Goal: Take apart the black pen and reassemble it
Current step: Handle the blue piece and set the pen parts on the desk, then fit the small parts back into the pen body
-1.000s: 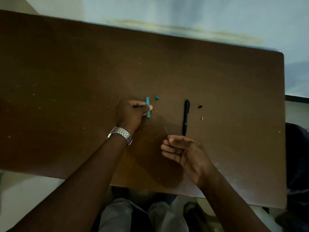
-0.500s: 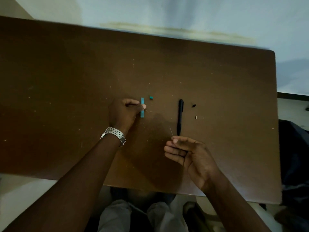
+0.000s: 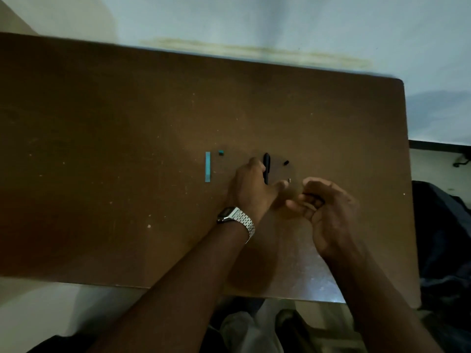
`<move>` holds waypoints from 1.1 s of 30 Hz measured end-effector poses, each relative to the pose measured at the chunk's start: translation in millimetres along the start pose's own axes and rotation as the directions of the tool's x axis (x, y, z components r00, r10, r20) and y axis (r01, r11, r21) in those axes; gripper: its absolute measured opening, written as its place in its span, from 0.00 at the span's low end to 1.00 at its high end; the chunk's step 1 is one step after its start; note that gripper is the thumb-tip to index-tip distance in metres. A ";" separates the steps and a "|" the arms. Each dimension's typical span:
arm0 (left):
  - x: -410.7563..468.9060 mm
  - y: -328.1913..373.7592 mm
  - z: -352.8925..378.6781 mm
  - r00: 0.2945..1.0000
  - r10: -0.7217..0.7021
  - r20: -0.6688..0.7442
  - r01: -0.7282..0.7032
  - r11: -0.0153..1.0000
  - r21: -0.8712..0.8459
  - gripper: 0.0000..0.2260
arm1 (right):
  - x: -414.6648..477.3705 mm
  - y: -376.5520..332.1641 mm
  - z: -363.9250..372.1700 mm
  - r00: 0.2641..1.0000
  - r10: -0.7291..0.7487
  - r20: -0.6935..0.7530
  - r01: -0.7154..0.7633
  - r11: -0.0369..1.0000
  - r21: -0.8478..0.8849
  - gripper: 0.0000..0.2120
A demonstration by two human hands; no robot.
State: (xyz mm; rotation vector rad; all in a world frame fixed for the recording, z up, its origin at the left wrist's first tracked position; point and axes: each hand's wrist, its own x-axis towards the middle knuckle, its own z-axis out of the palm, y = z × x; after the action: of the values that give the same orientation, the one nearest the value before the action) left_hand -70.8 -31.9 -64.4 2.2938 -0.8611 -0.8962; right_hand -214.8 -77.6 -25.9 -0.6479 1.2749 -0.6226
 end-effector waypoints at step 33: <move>-54.6 4.3 -35.6 0.873 0.364 -0.323 -0.450 0.857 -0.251 0.09 | -25.5 -95.2 28.7 0.734 -0.429 0.526 0.678 0.503 -0.536 0.04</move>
State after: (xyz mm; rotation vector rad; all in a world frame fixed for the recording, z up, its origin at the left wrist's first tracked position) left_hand -77.9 12.7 -17.2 1.7964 -0.9581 -0.4794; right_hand -197.3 -120.2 65.9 -1.8161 0.9274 -0.4962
